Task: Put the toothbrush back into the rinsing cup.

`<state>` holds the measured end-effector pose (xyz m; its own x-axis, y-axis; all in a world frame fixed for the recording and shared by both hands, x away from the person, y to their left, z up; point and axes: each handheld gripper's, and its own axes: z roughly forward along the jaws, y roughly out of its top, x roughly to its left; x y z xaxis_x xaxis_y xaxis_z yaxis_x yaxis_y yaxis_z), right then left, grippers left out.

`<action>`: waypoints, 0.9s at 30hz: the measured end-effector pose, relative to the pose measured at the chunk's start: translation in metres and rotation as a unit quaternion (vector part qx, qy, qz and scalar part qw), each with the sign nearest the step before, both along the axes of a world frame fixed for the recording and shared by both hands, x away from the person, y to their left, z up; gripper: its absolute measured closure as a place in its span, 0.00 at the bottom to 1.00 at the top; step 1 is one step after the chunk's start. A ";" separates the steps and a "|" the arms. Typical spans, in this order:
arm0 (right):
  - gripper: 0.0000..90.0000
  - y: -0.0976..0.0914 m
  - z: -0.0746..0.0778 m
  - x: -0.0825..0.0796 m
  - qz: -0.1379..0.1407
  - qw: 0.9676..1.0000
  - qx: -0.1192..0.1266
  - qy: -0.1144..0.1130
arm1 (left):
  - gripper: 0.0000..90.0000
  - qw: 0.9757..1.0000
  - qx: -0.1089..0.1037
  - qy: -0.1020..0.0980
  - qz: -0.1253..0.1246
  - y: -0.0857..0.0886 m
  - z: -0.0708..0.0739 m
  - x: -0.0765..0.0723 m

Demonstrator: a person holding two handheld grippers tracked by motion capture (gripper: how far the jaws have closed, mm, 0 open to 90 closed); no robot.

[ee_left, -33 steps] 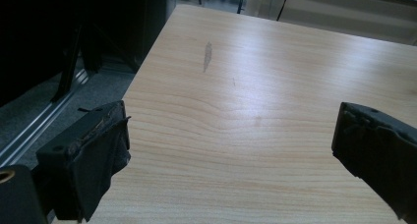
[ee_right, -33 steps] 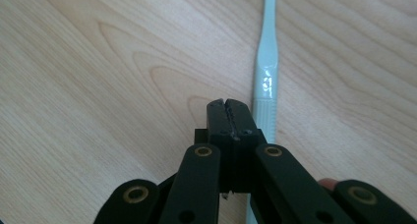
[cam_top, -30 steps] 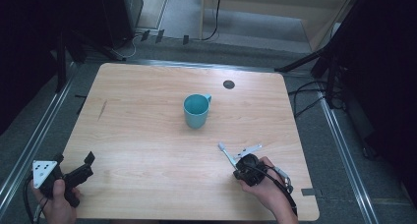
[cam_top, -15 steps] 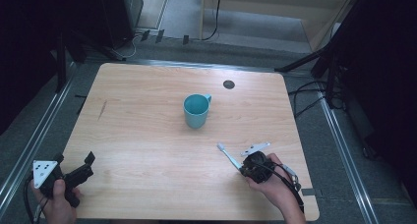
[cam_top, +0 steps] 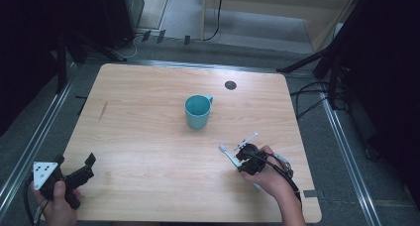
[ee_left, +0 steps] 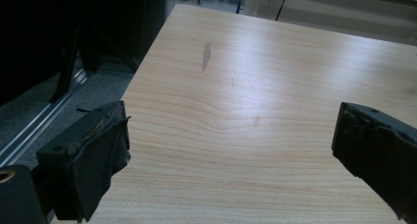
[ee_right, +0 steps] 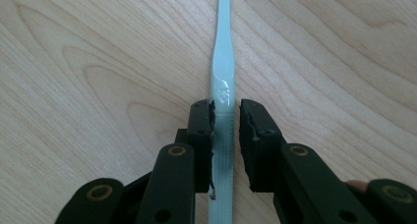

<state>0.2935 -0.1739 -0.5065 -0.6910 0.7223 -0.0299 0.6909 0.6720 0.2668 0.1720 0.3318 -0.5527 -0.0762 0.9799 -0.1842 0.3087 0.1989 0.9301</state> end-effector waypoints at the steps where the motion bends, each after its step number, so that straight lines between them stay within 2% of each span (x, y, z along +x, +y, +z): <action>1: 0.85 0.001 0.000 0.001 0.001 1.000 -0.001 0.002 | 0.01 1.000 0.000 0.000 0.000 0.000 0.000 0.000; 5: 0.87 0.007 -0.001 0.004 0.007 1.000 -0.014 0.017 | 0.01 1.000 0.001 0.001 -0.001 0.000 0.000 0.000; 9: 0.88 0.010 -0.001 0.004 0.013 1.000 -0.020 0.020 | 0.01 1.000 0.001 0.001 -0.001 0.000 0.000 0.000; 13: 0.88 0.014 -0.001 0.001 0.021 0.999 -0.034 0.006 | 0.01 1.000 0.000 0.000 0.000 0.000 0.000 0.000; 17: 0.89 0.011 -0.002 0.000 0.007 1.000 -0.018 0.002 | 0.01 1.000 -0.001 0.000 0.000 0.000 0.000 0.000; 21: 0.88 0.005 0.002 -0.001 -0.006 1.000 0.012 -0.009 | 0.01 1.000 -0.001 0.000 0.001 0.000 0.000 0.000; 24: 0.89 0.001 0.008 0.000 -0.016 0.999 0.030 -0.028 | 0.01 1.000 -0.001 0.000 0.001 0.000 0.000 0.000; 27: 0.88 -0.004 0.016 0.001 -0.037 0.996 0.059 -0.058 | 0.01 1.000 -0.001 0.000 0.000 0.000 0.000 0.000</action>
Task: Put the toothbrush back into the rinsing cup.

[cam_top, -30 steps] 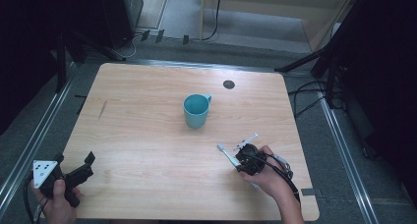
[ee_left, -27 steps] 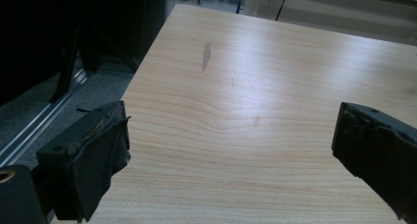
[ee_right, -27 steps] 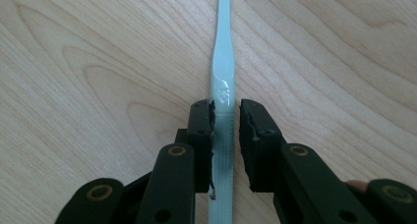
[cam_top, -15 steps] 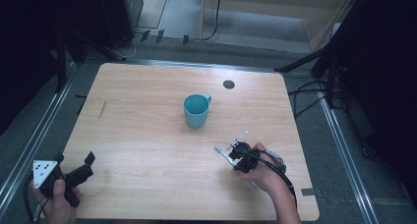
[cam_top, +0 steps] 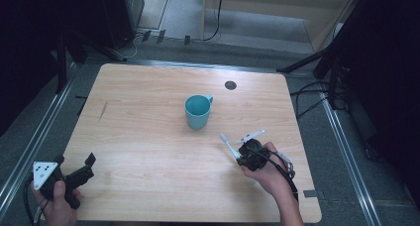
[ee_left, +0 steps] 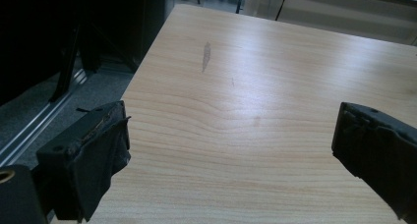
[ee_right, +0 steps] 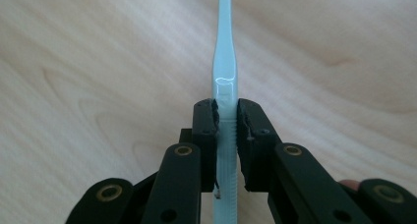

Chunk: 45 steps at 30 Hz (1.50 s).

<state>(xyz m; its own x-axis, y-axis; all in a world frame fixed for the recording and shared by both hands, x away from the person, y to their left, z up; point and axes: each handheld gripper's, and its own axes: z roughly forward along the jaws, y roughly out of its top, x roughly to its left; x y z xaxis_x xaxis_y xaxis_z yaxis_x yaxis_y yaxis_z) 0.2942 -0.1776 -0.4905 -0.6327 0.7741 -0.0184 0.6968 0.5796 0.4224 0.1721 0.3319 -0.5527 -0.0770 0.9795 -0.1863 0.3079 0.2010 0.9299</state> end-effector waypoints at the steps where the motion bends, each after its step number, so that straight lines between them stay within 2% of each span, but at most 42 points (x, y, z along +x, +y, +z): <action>1: 0.88 -0.001 0.003 0.000 -0.009 1.000 0.012 -0.012 | 0.01 1.000 0.000 0.000 0.000 0.000 0.000 0.000; 4: 0.88 -0.004 0.010 0.001 -0.025 0.998 0.040 -0.046 | 0.01 1.000 0.000 0.000 0.000 0.000 0.000 0.000; 8: 0.88 -0.008 0.019 0.001 -0.052 0.991 0.084 -0.088 | 0.01 1.000 0.000 0.000 0.000 0.000 0.000 0.000; 10: 0.89 -0.009 0.024 0.000 -0.071 0.985 0.113 -0.112 | 0.01 1.000 -0.001 0.000 0.000 0.000 0.000 0.000; 13: 0.88 -0.010 0.029 -0.001 -0.087 0.976 0.140 -0.144 | 0.01 1.000 -0.001 0.000 0.000 0.000 0.000 0.000; 15: 0.89 -0.010 0.033 -0.002 -0.094 0.968 0.158 -0.169 | 0.01 1.000 -0.001 0.000 0.000 0.000 0.000 0.000; 17: 0.88 -0.008 0.036 -0.003 -0.103 0.958 0.178 -0.199 | 0.01 1.000 -0.001 0.000 0.000 0.000 0.000 0.000; 19: 0.88 -0.007 0.038 -0.003 -0.110 0.951 0.190 -0.216 | 0.01 1.000 0.000 0.000 0.000 0.000 0.000 0.000; 23: 0.88 -0.003 0.043 -0.003 -0.126 0.935 0.213 -0.253 | 0.01 1.000 0.000 0.000 0.000 0.000 0.000 0.000; 27: 0.88 0.003 0.047 -0.003 -0.133 0.918 0.232 -0.292 | 0.01 1.000 0.000 -0.001 0.000 0.000 0.000 0.000; 31: 0.88 0.011 0.050 0.001 -0.144 0.903 0.256 -0.315 | 0.01 1.000 0.000 -0.001 0.000 0.000 0.000 0.000; 34: 0.88 0.017 0.054 0.004 -0.151 0.889 0.277 -0.332 | 0.01 1.000 0.000 -0.001 -0.001 0.000 0.000 0.000; 35: 0.88 0.020 0.056 0.007 -0.152 0.886 0.285 -0.333 | 0.01 1.000 0.000 -0.001 -0.001 0.000 0.000 0.000; 38: 0.88 0.029 0.060 0.012 -0.146 0.881 0.295 -0.339 | 0.01 1.000 -0.001 -0.001 -0.001 0.000 0.000 0.000; 39: 0.88 0.033 0.062 0.014 -0.144 0.878 0.294 -0.348 | 0.01 1.000 -0.001 -0.001 -0.001 0.000 0.000 0.000; 40: 0.88 0.035 0.063 0.015 -0.142 0.877 0.296 -0.353 | 0.01 1.000 0.000 -0.001 -0.001 0.000 0.000 0.000; 42: 0.88 0.042 0.067 0.018 -0.137 0.869 0.305 -0.365 | 0.01 1.000 0.000 -0.001 -0.001 0.000 0.000 0.000; 45: 0.88 0.051 0.072 0.023 -0.133 0.863 0.312 -0.373 | 0.01 1.000 -0.001 -0.001 -0.001 0.000 0.000 0.000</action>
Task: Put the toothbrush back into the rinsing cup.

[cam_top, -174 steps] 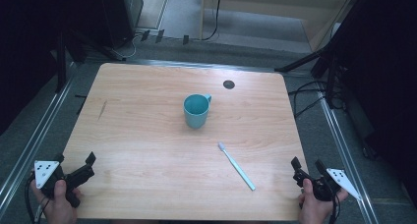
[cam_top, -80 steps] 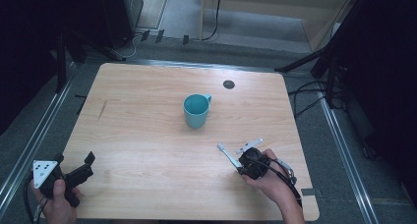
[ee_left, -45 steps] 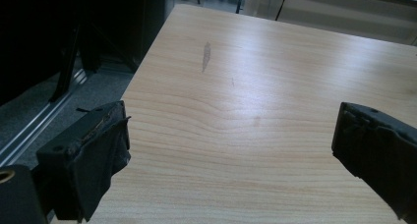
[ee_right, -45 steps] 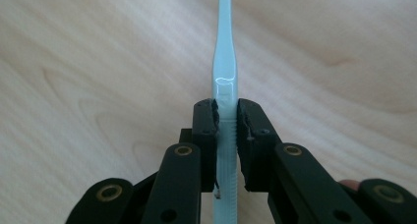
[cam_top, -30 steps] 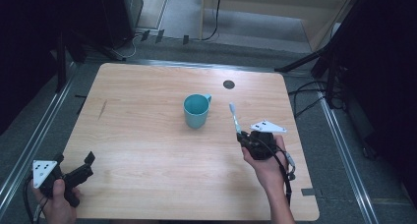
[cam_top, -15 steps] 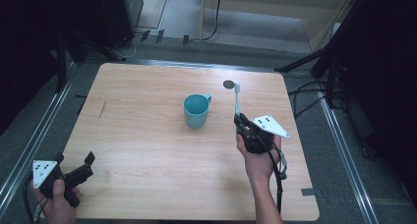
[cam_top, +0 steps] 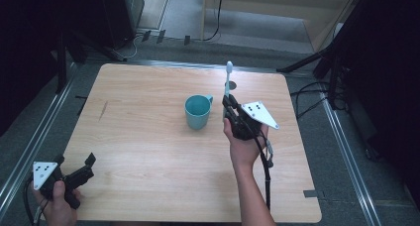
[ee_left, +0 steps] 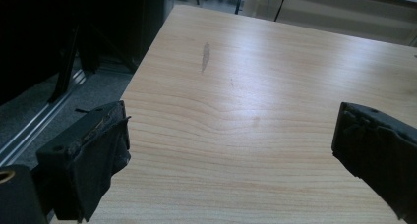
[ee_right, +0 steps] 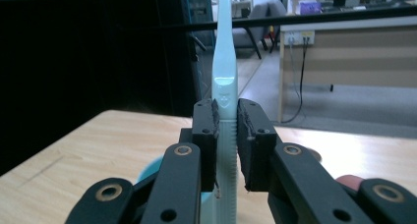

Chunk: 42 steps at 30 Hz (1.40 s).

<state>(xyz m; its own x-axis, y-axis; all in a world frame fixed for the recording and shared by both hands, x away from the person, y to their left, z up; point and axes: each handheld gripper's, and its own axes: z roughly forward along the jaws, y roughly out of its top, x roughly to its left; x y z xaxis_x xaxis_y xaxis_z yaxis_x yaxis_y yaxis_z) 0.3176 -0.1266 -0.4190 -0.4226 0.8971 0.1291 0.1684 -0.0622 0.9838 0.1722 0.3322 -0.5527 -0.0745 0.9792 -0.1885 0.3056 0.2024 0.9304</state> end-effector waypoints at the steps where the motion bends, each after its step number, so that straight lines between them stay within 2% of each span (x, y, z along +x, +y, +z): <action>1: 0.88 0.003 0.001 0.002 0.000 1.000 0.002 -0.004 | 0.01 1.000 0.000 0.000 0.000 0.000 0.000 0.000; 8: 0.88 0.024 0.002 0.017 0.015 0.999 0.024 -0.016 | 0.01 1.000 0.000 0.000 -0.001 0.000 0.000 0.000; 16: 0.88 0.041 -0.009 0.032 0.026 0.999 0.038 -0.009 | 0.01 1.000 0.008 0.000 -0.004 -0.001 0.000 0.000; 22: 0.88 0.051 -0.020 0.040 0.029 0.999 0.025 -0.004 | 0.01 1.000 0.008 -0.001 -0.004 -0.002 0.000 0.000; 28: 0.88 0.056 -0.029 0.050 0.031 0.999 0.026 0.007 | 0.01 1.000 0.008 0.000 -0.004 -0.001 0.000 0.000; 33: 0.88 0.063 -0.041 0.053 0.033 0.999 0.004 0.022 | 0.01 1.000 0.008 -0.001 -0.004 -0.001 0.000 0.000; 38: 0.88 0.068 -0.054 0.053 0.038 0.998 -0.001 0.042 | 0.01 1.000 0.007 0.000 -0.005 -0.001 0.000 0.000; 42: 0.88 0.073 -0.064 0.053 0.037 0.998 -0.021 0.056 | 0.01 1.000 0.007 -0.001 -0.005 -0.002 0.000 0.000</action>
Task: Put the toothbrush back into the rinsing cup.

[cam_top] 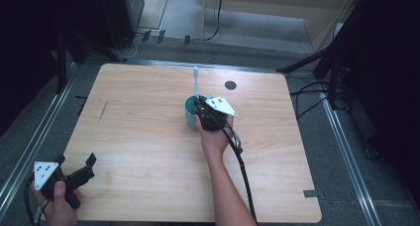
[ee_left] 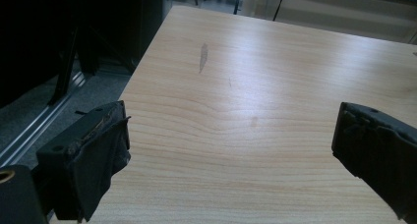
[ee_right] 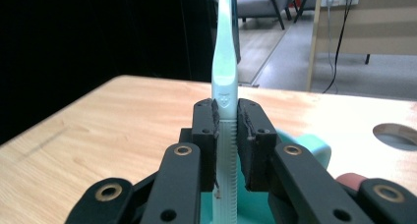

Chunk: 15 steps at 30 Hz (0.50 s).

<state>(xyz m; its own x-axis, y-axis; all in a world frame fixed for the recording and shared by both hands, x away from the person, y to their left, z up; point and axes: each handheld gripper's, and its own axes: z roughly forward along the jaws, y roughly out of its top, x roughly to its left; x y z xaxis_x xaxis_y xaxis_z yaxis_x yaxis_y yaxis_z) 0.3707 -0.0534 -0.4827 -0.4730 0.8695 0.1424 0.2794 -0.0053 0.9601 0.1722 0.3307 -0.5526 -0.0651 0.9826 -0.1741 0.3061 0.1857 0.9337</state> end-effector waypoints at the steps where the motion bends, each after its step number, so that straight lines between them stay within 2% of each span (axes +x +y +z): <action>1: 0.88 0.001 -0.001 0.000 -0.001 1.000 -0.002 0.002 | 0.01 1.000 0.000 0.000 0.000 0.000 0.000 0.000; 9: 0.88 0.005 -0.010 0.002 -0.005 0.999 -0.030 0.022 | 0.01 1.000 0.000 0.000 0.000 0.000 0.000 0.000; 15: 0.90 0.004 -0.011 0.000 -0.003 0.999 -0.031 0.028 | 0.01 1.000 -0.001 0.000 0.000 0.000 0.000 0.000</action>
